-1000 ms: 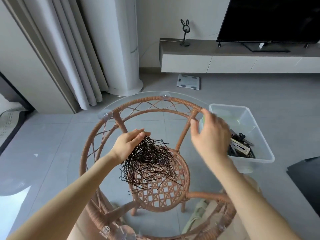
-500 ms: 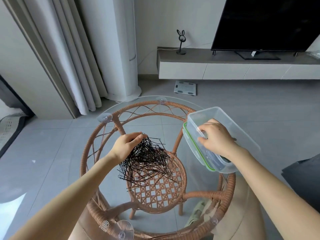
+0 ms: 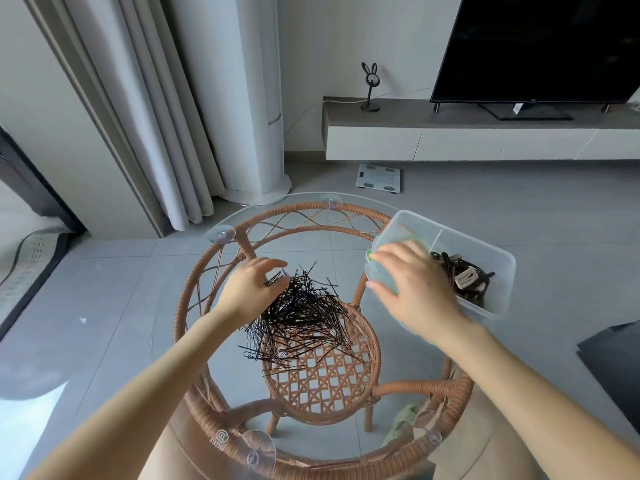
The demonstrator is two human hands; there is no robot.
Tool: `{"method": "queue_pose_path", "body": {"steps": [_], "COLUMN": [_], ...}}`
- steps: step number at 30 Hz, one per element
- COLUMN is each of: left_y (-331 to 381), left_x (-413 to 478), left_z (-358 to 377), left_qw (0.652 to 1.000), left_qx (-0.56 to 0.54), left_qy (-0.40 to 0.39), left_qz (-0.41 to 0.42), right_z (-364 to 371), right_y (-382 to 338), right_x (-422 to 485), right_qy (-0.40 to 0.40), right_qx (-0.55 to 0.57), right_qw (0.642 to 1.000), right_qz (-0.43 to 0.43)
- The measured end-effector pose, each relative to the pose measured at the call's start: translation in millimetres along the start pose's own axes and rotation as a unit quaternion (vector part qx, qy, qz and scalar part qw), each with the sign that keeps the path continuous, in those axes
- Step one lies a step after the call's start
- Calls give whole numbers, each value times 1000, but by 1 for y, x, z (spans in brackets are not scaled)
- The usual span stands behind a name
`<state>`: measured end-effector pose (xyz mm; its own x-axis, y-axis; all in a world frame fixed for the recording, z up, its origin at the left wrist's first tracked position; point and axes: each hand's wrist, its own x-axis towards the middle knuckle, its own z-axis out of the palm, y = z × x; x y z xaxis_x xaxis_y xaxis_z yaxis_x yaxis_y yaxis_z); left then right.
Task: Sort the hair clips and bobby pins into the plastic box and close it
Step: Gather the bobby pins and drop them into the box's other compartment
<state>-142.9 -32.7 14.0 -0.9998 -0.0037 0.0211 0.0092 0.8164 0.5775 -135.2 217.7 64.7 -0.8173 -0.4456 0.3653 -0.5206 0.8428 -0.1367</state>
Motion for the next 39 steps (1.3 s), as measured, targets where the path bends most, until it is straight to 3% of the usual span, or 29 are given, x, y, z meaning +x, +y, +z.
{"method": "queue_pose_path", "body": {"steps": [2,4,7,13,19,28,34,39], "left_y": [-2,-6,-9,5,12,10,25,44], "left_x": [-2,-4,-6,-5,-3,4,6,11], "left_z": [-7,-13,-13,-16,-23,-37,-49,-59], "left_qw": [991,975,972,985,994,994,992,988], "left_qx": [127,181,160,107,72,6,-67,-103], "left_qy": [-25,-105,-153,-124,-32,-32,-13,-5], "left_qz": [-33,-80,-76,-59,-81,-107,-109,-116], "right_z": [14,38,58,62,69,42,-2,-29], "right_y": [-32,-48,-59,-68,-57,-47,-36,-9], "right_x": [4,11,23,32,27,30,31,37], "right_qy": [-123,-249,-297,-259,-144,-44,6,30], "right_qx": [79,47,8,89,141,191,236,299], "right_qw": [989,965,948,952,967,968,956,924], "right_qz": [29,64,111,138,154,157,176,236]}}
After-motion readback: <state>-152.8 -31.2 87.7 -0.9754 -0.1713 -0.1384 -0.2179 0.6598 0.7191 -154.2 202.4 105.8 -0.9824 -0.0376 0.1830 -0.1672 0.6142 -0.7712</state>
